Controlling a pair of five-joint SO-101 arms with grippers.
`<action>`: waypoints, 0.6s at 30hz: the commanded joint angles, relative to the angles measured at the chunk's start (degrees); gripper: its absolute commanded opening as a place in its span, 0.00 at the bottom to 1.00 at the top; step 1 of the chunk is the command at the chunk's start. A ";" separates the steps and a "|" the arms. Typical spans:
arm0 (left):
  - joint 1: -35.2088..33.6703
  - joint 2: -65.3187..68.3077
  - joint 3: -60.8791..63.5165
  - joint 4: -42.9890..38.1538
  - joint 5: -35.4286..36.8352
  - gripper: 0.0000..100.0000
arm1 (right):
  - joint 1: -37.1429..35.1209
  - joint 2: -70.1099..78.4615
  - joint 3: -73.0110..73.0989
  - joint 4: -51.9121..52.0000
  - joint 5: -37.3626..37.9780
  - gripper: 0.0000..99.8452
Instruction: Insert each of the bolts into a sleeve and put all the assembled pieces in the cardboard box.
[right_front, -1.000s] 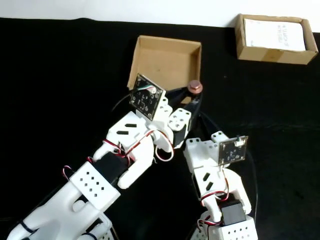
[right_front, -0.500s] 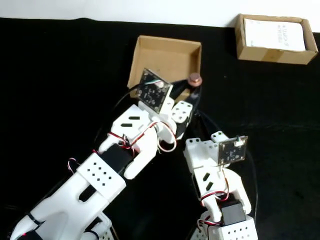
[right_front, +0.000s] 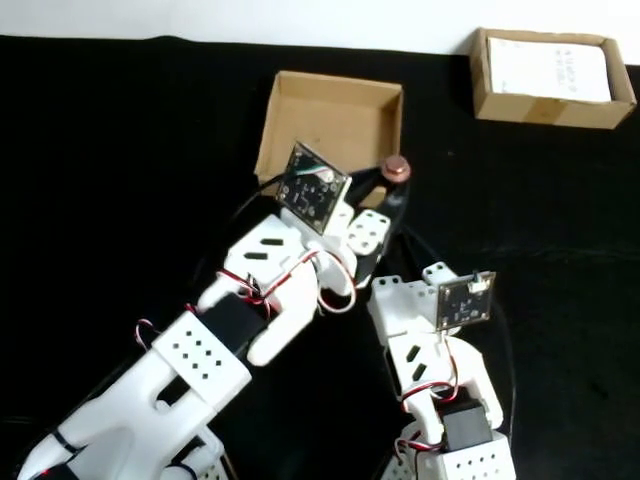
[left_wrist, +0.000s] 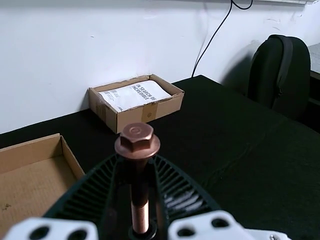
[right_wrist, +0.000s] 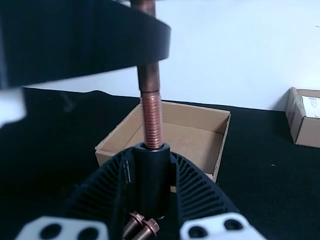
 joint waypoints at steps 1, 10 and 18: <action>0.66 -1.71 -2.07 0.09 -0.18 0.01 | -0.40 -0.57 -0.13 -1.36 0.35 0.01; 0.66 -1.63 3.91 0.18 2.55 0.01 | -0.40 -0.57 -0.75 -1.45 0.44 0.01; 0.66 -1.89 4.88 7.12 8.26 0.01 | -0.40 -0.57 -0.84 -4.88 0.44 0.01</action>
